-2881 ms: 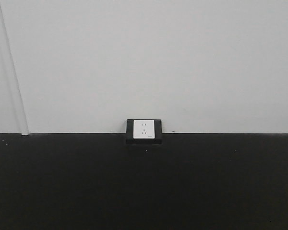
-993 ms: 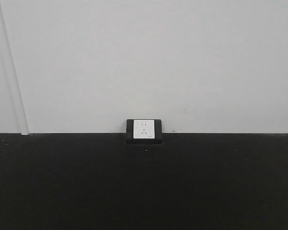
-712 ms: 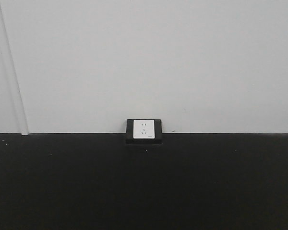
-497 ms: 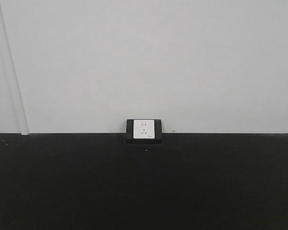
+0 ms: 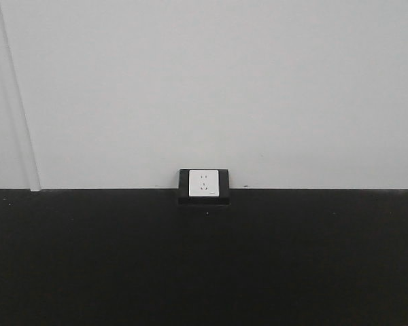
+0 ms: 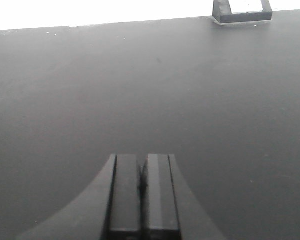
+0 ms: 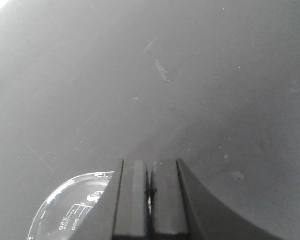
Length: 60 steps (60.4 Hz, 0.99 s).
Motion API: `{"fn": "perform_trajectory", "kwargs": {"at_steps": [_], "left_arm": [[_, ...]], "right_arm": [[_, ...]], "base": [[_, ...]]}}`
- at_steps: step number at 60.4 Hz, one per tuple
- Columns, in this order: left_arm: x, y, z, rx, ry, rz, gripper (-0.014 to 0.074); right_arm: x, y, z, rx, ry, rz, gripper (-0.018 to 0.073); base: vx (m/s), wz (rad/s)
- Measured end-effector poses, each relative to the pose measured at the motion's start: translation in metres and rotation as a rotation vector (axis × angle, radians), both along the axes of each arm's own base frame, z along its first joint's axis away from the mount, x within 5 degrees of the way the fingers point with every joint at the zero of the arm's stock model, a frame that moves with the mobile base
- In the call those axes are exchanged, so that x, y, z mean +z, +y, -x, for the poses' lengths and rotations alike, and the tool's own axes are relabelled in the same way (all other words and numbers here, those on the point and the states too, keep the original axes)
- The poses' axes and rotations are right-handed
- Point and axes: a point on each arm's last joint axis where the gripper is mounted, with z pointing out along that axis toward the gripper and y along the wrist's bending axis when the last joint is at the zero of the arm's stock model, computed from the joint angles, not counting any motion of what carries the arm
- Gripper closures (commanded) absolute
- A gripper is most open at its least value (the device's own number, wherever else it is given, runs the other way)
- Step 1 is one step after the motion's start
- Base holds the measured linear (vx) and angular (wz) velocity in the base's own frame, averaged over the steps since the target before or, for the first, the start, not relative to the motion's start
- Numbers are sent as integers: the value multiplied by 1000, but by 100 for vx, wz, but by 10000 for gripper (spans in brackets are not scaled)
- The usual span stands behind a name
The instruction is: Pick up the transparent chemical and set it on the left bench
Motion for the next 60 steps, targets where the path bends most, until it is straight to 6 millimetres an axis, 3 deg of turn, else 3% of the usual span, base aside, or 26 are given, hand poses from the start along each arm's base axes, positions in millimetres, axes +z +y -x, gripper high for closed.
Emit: {"fn": "perform_trajectory", "kwargs": {"at_steps": [17, 45, 60], "left_arm": [[0, 0, 0, 0, 0, 0, 600], [0, 0, 0, 0, 0, 0, 600], [0, 0, 0, 0, 0, 0, 600]], "right_arm": [[16, 2, 6, 24, -56, 39, 552], [104, 8, 8, 242, -190, 306, 552], [124, 22, 28, 389, -253, 392, 552]], "base": [[0, 0], [0, 0], [0, 0]]}}
